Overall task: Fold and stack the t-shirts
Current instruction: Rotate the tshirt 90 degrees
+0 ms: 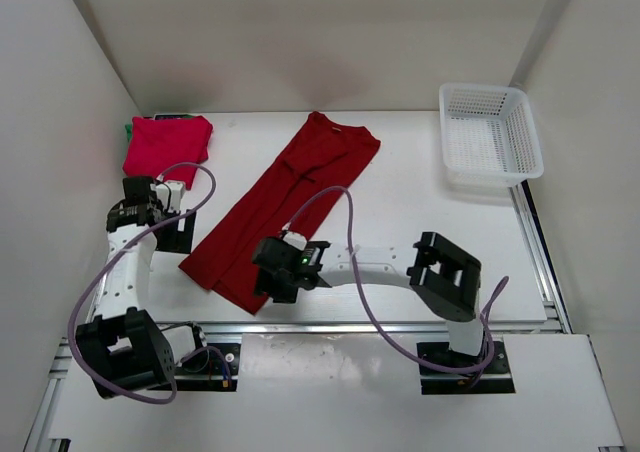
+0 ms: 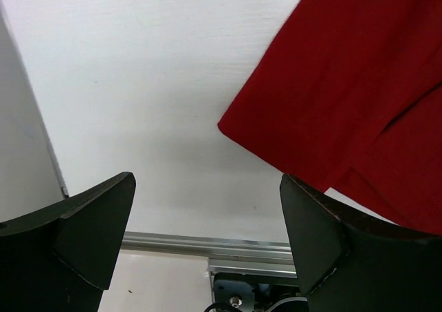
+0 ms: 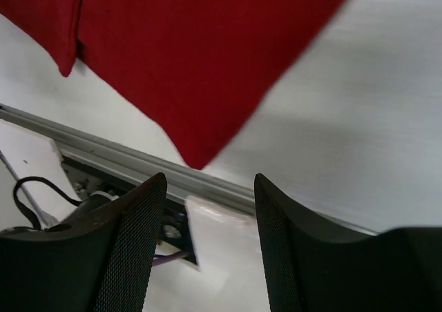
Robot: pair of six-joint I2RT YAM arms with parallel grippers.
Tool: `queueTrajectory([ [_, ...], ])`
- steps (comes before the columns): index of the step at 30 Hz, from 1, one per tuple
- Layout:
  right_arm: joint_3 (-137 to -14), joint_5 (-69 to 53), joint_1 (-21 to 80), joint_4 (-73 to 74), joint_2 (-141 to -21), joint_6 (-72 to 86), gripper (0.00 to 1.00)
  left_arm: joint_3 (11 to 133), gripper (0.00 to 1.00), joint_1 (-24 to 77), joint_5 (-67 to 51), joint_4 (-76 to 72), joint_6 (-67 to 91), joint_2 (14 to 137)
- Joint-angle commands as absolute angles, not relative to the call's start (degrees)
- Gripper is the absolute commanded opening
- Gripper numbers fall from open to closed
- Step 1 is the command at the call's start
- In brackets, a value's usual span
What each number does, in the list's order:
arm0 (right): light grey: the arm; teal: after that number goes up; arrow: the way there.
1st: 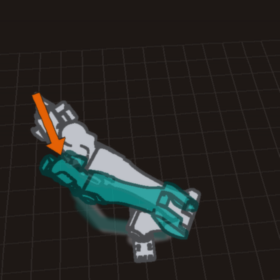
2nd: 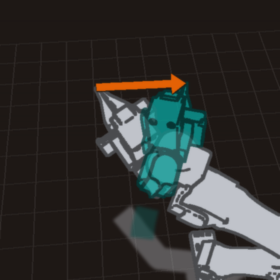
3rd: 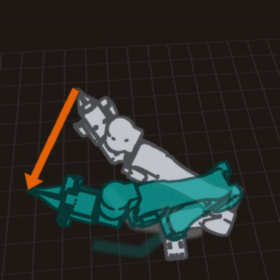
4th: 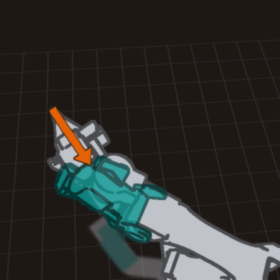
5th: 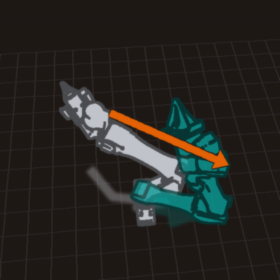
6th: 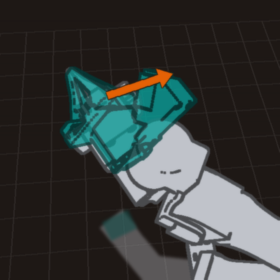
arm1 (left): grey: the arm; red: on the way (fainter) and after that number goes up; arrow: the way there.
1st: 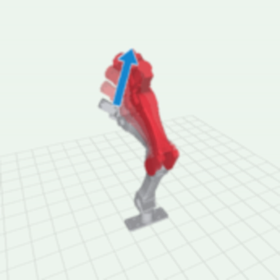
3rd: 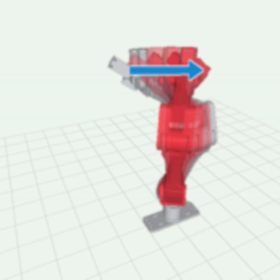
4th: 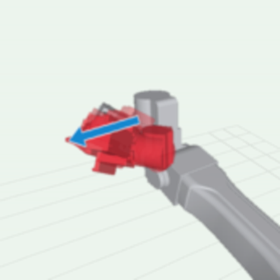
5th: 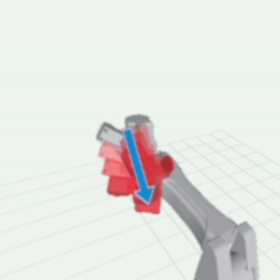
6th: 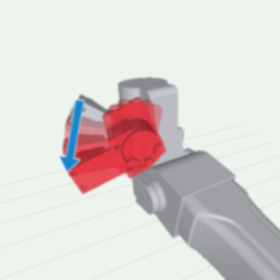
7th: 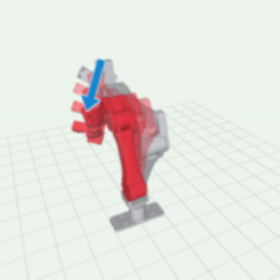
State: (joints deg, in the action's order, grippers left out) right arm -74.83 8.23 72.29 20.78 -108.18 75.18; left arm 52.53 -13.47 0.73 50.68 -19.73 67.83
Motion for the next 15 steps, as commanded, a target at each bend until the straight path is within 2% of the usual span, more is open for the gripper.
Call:
queueTrajectory([
  [1,-81.63,9.67,73.56,28.63,-111.87,83.48,0.59,52.21,0.96,-14.06,-0.61,51.85,-21.53,64.87],
  [15,-86.48,4.13,72.51,34.36,-122.08,89.47,0.6,50.89,0.98,-13.71,-3.26,52.91,-21.53,61.17],
])
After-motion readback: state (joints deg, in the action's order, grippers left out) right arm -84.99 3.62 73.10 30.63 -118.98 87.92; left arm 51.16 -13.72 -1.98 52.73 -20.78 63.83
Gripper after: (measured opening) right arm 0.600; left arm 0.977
